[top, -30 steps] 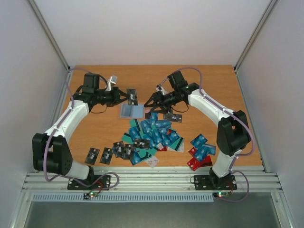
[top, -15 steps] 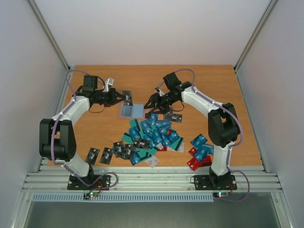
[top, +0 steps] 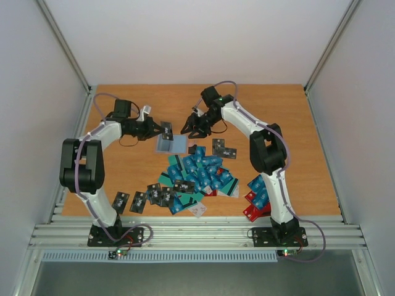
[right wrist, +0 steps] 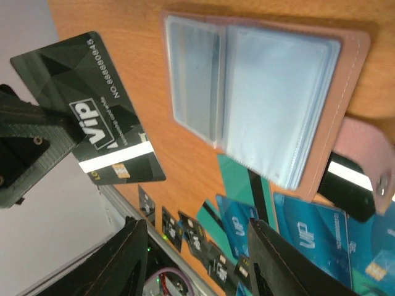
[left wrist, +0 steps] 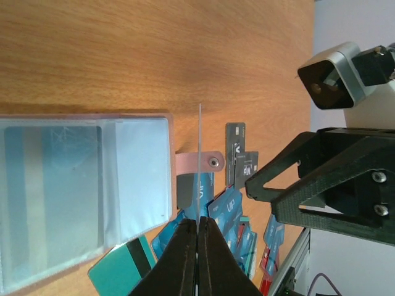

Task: Put the credit cards into the card holder

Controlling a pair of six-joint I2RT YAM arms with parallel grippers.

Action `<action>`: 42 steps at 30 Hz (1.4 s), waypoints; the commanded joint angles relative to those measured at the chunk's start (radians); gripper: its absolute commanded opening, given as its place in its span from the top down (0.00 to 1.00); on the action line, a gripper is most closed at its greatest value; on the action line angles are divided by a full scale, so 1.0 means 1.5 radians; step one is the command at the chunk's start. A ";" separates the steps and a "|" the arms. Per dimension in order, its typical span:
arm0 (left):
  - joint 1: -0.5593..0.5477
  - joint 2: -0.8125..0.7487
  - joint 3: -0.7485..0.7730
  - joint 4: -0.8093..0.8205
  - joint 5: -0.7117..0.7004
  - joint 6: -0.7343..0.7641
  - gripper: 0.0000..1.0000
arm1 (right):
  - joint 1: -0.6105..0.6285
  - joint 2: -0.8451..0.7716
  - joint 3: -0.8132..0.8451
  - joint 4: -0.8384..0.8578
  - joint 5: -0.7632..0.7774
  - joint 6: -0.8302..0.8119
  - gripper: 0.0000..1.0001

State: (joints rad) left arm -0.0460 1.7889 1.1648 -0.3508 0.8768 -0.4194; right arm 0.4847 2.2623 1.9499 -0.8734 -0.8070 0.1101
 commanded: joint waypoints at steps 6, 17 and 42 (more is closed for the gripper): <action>0.004 0.055 0.029 0.033 -0.009 0.052 1.00 | 0.003 0.098 0.114 -0.094 -0.017 -0.040 0.57; 0.003 0.090 0.029 0.040 -0.020 0.073 1.00 | 0.003 0.166 0.159 -0.113 -0.013 -0.036 0.62; 0.004 0.113 -0.038 0.119 -0.035 0.077 1.00 | 0.001 0.207 0.164 -0.138 -0.004 -0.085 0.64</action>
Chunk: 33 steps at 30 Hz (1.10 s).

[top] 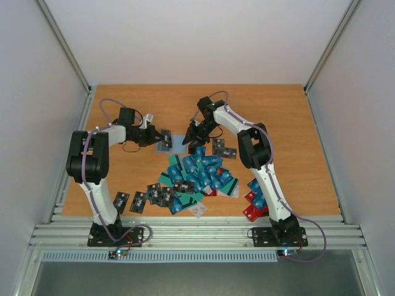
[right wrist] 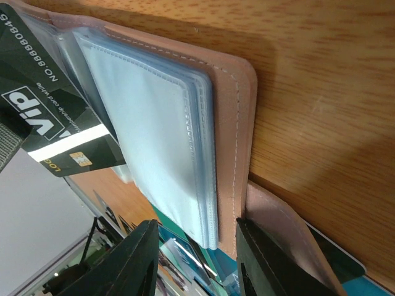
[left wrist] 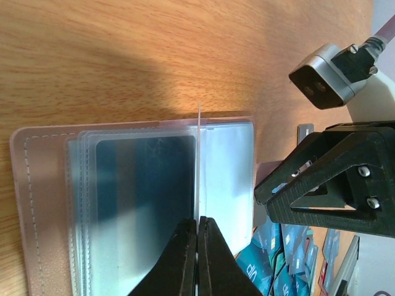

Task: Put the credit cards into the card holder

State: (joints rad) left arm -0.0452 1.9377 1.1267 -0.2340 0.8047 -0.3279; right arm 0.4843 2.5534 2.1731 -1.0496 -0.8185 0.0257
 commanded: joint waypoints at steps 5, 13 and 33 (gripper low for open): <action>0.002 0.019 -0.021 0.057 0.034 0.011 1.00 | 0.001 0.017 0.015 -0.019 -0.001 -0.029 0.64; 0.002 0.023 -0.038 0.101 0.069 -0.013 1.00 | 0.001 0.019 0.015 -0.017 -0.006 -0.027 0.64; 0.001 0.040 0.000 -0.020 0.065 -0.022 1.00 | 0.001 0.022 0.018 -0.015 -0.008 -0.026 0.66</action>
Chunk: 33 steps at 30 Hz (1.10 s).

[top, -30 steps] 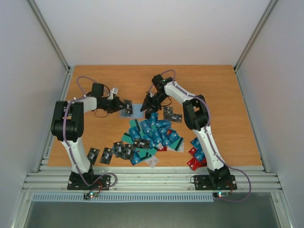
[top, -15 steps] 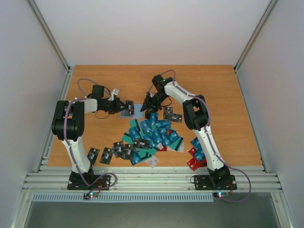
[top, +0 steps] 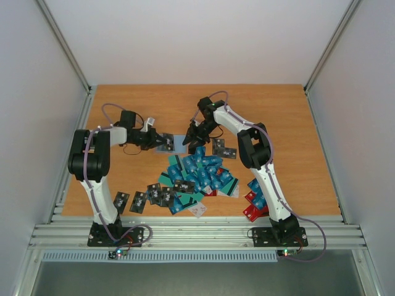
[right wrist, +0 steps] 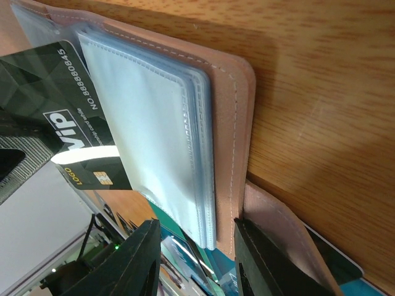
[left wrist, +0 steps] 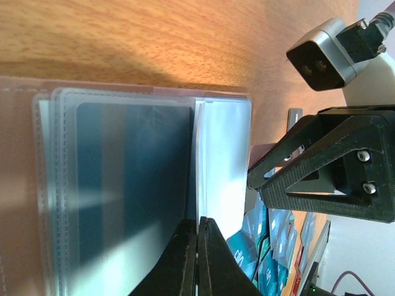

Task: Put the credit cards into the card holder

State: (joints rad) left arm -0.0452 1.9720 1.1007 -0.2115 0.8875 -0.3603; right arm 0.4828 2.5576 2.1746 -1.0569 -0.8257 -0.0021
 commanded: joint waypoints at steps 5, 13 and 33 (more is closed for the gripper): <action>0.001 0.030 0.028 -0.060 0.034 0.001 1.00 | 0.002 0.021 0.017 -0.009 -0.006 -0.006 0.66; -0.006 0.049 0.056 -0.112 0.049 0.028 1.00 | 0.001 0.021 0.017 0.000 -0.011 -0.002 0.67; -0.022 0.100 0.095 -0.120 0.088 0.049 1.00 | 0.002 0.018 0.017 -0.008 0.003 -0.004 0.68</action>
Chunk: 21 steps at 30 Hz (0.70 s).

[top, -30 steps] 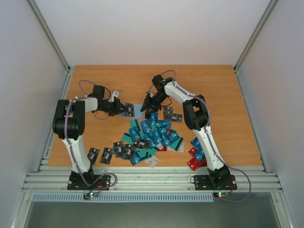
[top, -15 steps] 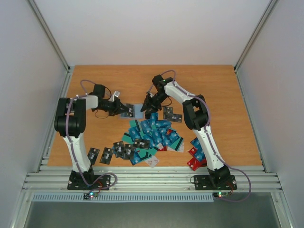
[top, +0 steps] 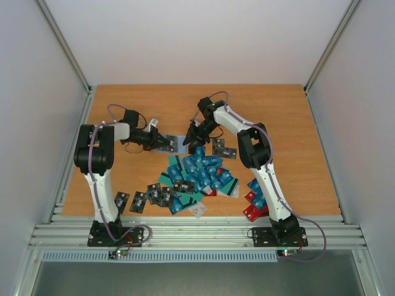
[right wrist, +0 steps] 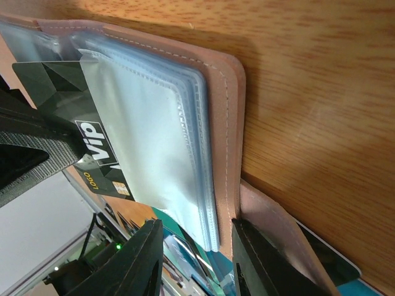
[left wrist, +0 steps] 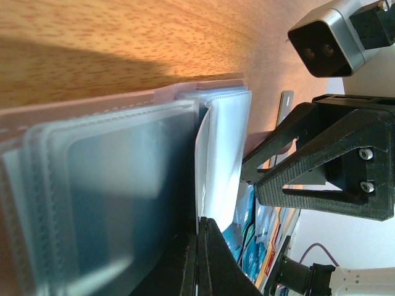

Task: Put the credit cards into the card holder

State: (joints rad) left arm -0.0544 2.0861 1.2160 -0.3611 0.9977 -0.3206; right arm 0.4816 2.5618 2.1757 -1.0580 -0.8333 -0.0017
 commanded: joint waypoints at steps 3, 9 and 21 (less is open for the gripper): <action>-0.023 0.032 0.036 -0.041 0.008 0.037 1.00 | 0.002 0.016 0.018 -0.010 0.010 -0.006 0.68; -0.034 0.051 0.074 -0.091 -0.009 0.071 1.00 | 0.002 0.022 0.029 -0.019 0.012 -0.009 0.69; -0.067 0.057 0.099 -0.104 -0.034 0.059 1.00 | 0.000 0.020 0.033 -0.024 0.009 -0.010 0.69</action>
State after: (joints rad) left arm -0.1150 2.1410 1.3399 -0.4892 0.9760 -0.2451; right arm 0.4778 2.5690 2.1925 -1.0863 -0.8253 -0.0029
